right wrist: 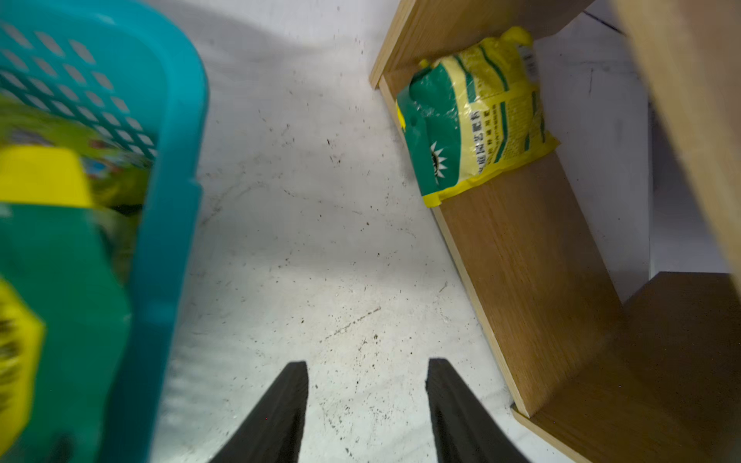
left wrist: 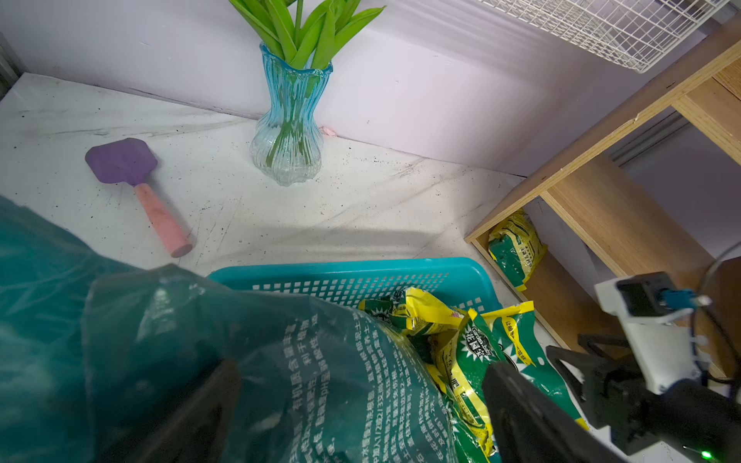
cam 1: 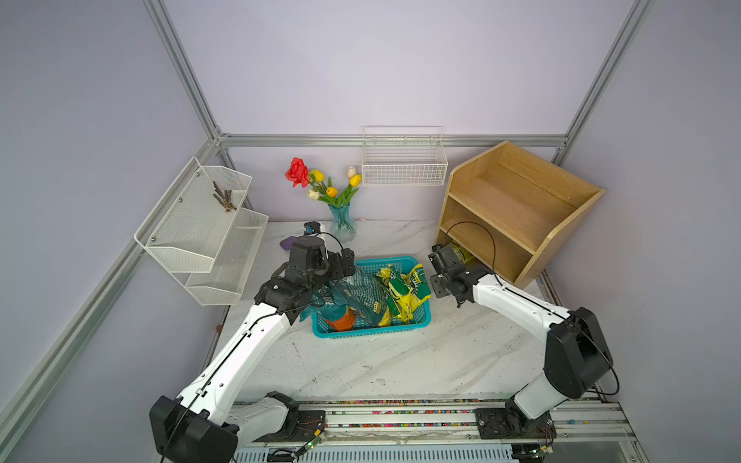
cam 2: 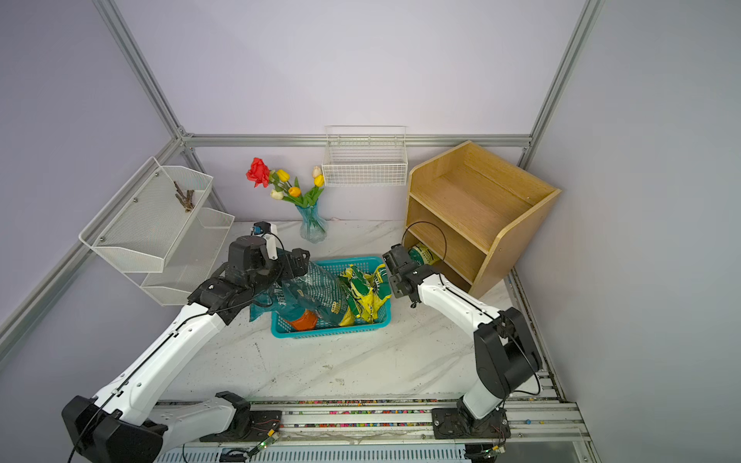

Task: Take down the fertilizer bag from the shelf
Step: Pick up the fertilizer bag from the shelf.

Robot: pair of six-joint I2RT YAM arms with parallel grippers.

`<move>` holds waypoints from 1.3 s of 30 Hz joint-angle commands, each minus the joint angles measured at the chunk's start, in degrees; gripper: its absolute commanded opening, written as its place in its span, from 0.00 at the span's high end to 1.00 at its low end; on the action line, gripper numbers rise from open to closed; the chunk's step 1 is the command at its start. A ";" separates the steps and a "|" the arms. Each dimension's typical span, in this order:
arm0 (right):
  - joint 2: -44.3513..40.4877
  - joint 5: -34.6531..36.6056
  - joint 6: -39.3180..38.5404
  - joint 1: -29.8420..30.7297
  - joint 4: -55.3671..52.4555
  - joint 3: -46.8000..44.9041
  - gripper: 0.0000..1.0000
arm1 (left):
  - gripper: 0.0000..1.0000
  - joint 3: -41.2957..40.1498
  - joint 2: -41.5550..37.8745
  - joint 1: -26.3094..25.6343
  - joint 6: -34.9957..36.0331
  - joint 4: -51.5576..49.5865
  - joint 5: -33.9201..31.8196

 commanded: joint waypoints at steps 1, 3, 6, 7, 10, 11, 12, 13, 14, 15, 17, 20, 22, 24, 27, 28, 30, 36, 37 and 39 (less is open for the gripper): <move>5.68 7.39 -4.83 0.10 0.36 2.67 0.43 | 0.00 -1.44 0.37 0.75 0.26 -2.25 -0.89; 9.99 11.06 -6.76 -0.16 0.84 4.82 0.42 | 0.00 -1.39 0.42 0.75 0.34 -2.32 -1.02; 14.86 15.62 -8.97 -0.60 1.98 8.27 0.41 | 0.00 -1.51 0.32 0.75 0.44 -2.61 -1.17; 16.07 16.59 -9.78 -0.67 2.67 9.27 0.41 | 0.00 -1.54 0.30 0.75 0.53 -2.91 -1.29; 18.30 18.29 -12.26 -1.10 6.37 11.03 0.40 | 0.00 -1.94 0.01 0.76 0.75 -3.21 -1.81; 19.16 19.04 -13.34 -1.21 8.00 11.17 0.40 | 0.00 -2.16 -0.11 0.75 0.87 -3.19 -2.05; 20.06 20.22 -14.55 -1.24 9.71 11.44 0.40 | 0.00 -2.19 -0.17 0.75 0.95 -3.23 -2.21; 20.93 21.55 -15.81 -1.41 11.38 11.47 0.40 | 0.00 -2.22 -0.18 0.75 1.01 -3.30 -2.34; 21.80 22.31 -16.93 -1.54 12.87 11.54 0.40 | 0.00 -2.25 -0.16 0.75 1.13 -3.32 -2.35; 22.46 22.63 -17.69 -1.74 13.99 11.66 0.40 | 0.00 -2.25 -0.16 0.75 1.17 -3.33 -2.38; 23.57 22.79 -19.05 -2.41 16.86 11.52 0.40 | 0.00 -2.13 -0.02 0.75 1.32 -3.42 -2.52; 24.92 24.05 -20.14 -4.11 19.24 12.19 0.40 | 0.00 -1.85 0.20 0.75 1.57 -3.60 -2.53; 25.38 23.11 -20.07 -5.31 19.39 12.87 0.40 | 0.00 -1.84 0.26 0.75 1.66 -3.68 -2.70; 25.70 22.00 -20.11 -6.20 19.88 13.21 0.40 | 0.00 -1.81 0.39 0.75 1.76 -3.70 -2.87; 26.74 20.16 -20.34 -6.85 20.40 13.75 0.41 | 0.00 -1.57 0.66 0.75 1.68 -3.70 -2.70; 27.13 19.41 -20.16 -6.95 20.24 14.05 0.41 | 0.00 -1.49 0.80 0.76 1.60 -3.76 -2.69; 27.94 17.59 -19.32 -6.95 19.26 14.83 0.44 | 0.00 -1.40 0.90 0.76 1.59 -3.76 -2.65; 27.35 14.55 -16.03 -6.88 17.06 15.22 0.89 | 0.00 -1.05 0.70 0.75 1.74 -4.29 -3.13; 26.71 14.46 -15.35 -6.86 16.60 14.95 0.95 | 0.00 -1.13 0.62 0.75 1.72 -4.33 -3.16; 24.96 14.12 -14.33 -6.88 16.60 13.81 1.00 | 0.00 -1.21 0.69 0.75 1.60 -4.36 -3.18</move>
